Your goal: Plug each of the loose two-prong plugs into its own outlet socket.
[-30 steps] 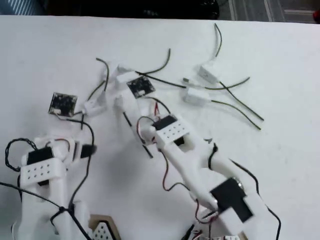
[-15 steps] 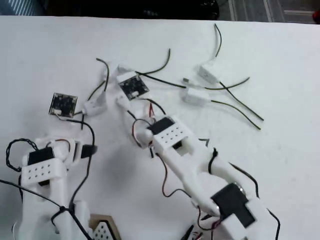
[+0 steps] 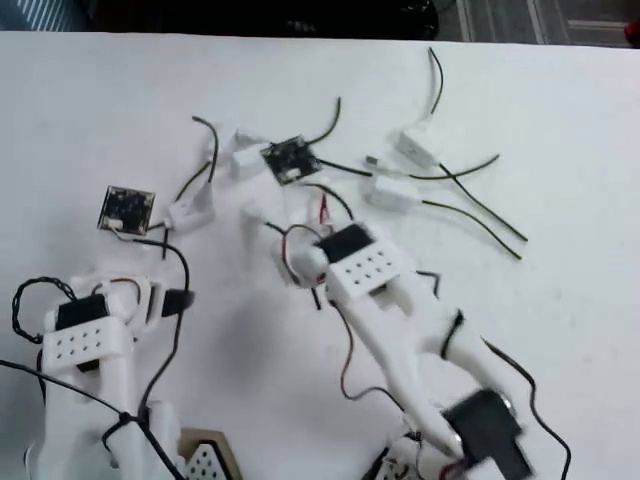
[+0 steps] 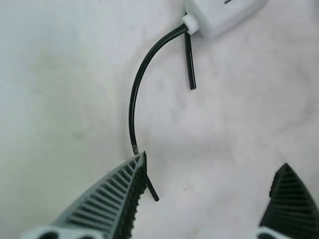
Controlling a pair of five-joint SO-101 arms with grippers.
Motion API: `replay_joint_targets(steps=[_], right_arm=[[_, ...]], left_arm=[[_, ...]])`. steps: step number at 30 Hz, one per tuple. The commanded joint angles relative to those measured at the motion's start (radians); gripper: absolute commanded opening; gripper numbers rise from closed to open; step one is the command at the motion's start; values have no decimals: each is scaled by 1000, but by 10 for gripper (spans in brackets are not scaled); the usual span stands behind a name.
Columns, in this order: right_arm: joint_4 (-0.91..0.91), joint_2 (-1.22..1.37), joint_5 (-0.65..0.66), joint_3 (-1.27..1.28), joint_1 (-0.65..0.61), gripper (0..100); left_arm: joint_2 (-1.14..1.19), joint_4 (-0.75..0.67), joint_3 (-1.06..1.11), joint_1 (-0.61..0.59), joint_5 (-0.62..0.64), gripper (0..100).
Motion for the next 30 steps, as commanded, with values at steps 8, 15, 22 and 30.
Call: replay_joint_targets(steps=[8, 15, 22, 30], right_arm=[[170, -427, 57, -41, 96, 18], [151, -283, 127, -44, 42, 82], [189, -76, 127, -186, 13, 148], [188, 145, 241, -265, -25, 122]], left_arm=[[-28, -77, 31, -5, 9, 377], [-28, -86, 37, -5, 9, 377], [-28, -86, 37, -4, 9, 377], [-28, -86, 38, -1, 9, 377]])
